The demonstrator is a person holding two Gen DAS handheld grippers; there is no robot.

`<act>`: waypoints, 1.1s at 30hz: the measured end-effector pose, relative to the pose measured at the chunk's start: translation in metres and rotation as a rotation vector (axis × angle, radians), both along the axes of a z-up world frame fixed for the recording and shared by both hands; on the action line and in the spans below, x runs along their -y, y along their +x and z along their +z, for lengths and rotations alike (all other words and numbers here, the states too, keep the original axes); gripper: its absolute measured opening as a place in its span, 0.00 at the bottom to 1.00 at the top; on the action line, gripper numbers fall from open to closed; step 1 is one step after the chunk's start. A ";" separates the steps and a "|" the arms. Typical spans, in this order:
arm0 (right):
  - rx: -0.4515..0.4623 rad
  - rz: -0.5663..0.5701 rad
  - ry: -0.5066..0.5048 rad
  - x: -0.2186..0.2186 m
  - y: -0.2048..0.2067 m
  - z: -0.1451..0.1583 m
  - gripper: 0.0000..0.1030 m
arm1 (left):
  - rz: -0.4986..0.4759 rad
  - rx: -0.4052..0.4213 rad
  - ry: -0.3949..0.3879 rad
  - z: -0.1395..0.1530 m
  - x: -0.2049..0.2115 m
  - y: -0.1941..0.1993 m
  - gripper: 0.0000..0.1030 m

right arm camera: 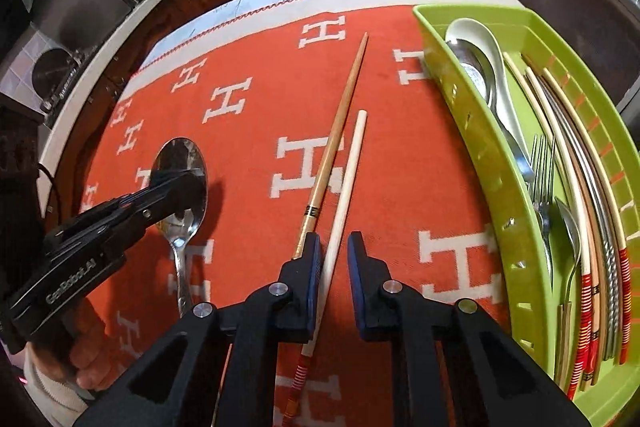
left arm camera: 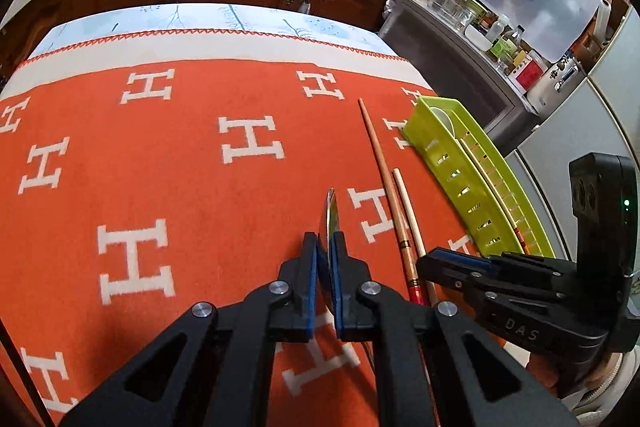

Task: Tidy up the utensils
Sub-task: 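Close right tool on the red-banded chopstick while left tool holds spoon, then carry spoon in left tool and chopstick in right tool into tray, open both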

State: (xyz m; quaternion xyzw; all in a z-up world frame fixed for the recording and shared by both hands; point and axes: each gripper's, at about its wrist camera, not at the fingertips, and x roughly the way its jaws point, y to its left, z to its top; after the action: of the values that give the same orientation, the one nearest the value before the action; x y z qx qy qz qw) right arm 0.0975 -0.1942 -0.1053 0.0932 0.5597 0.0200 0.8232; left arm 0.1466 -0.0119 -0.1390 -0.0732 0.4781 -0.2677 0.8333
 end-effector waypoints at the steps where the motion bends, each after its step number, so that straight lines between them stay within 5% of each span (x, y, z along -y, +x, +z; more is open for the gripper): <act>1: 0.003 0.004 -0.025 -0.004 0.002 0.000 0.14 | 0.001 -0.001 -0.004 0.000 -0.001 -0.001 0.04; 5: 0.015 0.000 -0.086 -0.013 0.006 0.000 0.08 | 0.012 -0.007 -0.011 0.004 -0.001 -0.001 0.04; 11: 0.022 -0.022 -0.008 0.005 -0.005 0.005 0.05 | 0.010 0.005 -0.033 0.023 0.004 -0.008 0.03; 26: 0.212 -0.063 0.189 0.074 -0.074 0.098 0.05 | -0.051 0.127 -0.090 0.091 0.036 -0.046 0.02; 33: 0.303 -0.123 0.128 0.122 -0.104 0.143 0.05 | -0.115 0.200 -0.143 0.137 0.056 -0.066 0.02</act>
State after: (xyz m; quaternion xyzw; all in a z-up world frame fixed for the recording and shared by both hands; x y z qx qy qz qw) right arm -0.0069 -0.3162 0.0375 0.1753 0.4202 0.0191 0.8901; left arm 0.0803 -0.0682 -0.0024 -0.0776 0.3759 -0.3544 0.8527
